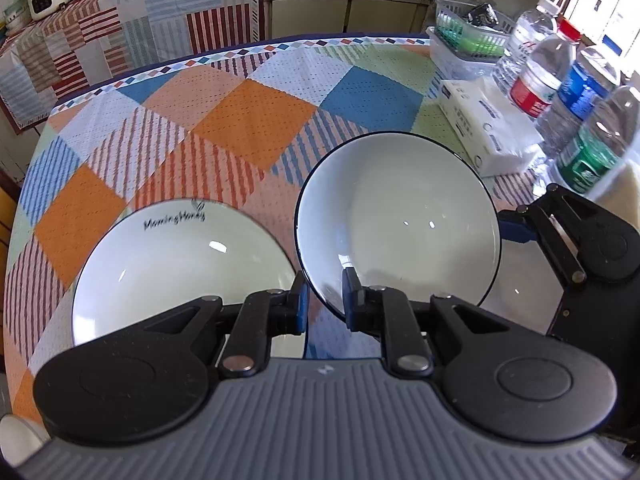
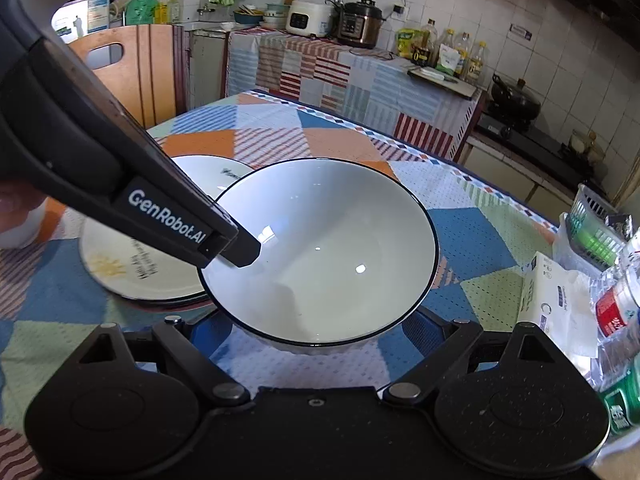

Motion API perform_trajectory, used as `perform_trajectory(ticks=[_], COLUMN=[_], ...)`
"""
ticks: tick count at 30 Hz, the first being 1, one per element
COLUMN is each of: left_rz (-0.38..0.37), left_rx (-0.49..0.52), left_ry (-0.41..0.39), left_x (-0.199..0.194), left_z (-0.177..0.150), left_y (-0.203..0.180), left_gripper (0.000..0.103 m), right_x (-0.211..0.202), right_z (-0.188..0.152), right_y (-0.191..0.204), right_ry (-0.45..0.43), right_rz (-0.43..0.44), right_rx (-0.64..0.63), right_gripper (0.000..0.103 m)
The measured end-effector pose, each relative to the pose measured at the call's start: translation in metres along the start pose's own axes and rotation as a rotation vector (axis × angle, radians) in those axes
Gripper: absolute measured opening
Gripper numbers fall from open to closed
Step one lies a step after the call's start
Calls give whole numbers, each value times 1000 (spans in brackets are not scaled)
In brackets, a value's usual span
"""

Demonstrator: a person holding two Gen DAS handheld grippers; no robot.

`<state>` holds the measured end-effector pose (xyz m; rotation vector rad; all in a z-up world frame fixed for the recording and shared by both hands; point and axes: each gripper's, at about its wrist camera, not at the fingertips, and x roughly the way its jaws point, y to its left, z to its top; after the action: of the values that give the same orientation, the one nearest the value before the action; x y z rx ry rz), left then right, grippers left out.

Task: Organize plates and bowls
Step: 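Carry the white bowl beside the plate stack and open both grippers, then reach both grippers to a second white bowl and grip its rim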

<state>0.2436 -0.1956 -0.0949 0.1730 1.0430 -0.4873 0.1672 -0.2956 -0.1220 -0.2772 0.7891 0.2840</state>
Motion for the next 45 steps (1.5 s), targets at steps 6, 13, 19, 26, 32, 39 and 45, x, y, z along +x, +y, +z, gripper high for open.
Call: perform_trajectory(ticks=[6,13,19,26,32,39,45], left_rz=[29,17,29,14,6,-1,2], left_rx=[-3,-8,-3,-57,-36,1,51], left_ry=[46,101,119,115,73,31,39], left_x=[38,62,71,66,31,-17,-51], left_z=[19,22,21,21,17,8,-6], left_y=[-2,-3,-7,0,2,0,-9], left_gripper=[15,16,16,19,32,40,46], right_x=[37,62,74,73,47,-7,-58], right_z=[3,3,1,4,2,-6,-4], right_y=[-22,-34,-36,-31,-26,-21,-10], right_ry=[63,170,222,228,188,118,89], right_rz=[24,71,72,40,-4,-5,-16], right_rx=[-5,8,2,-6,8,67,49], right_gripper=[94,94,94,93,94,94,94])
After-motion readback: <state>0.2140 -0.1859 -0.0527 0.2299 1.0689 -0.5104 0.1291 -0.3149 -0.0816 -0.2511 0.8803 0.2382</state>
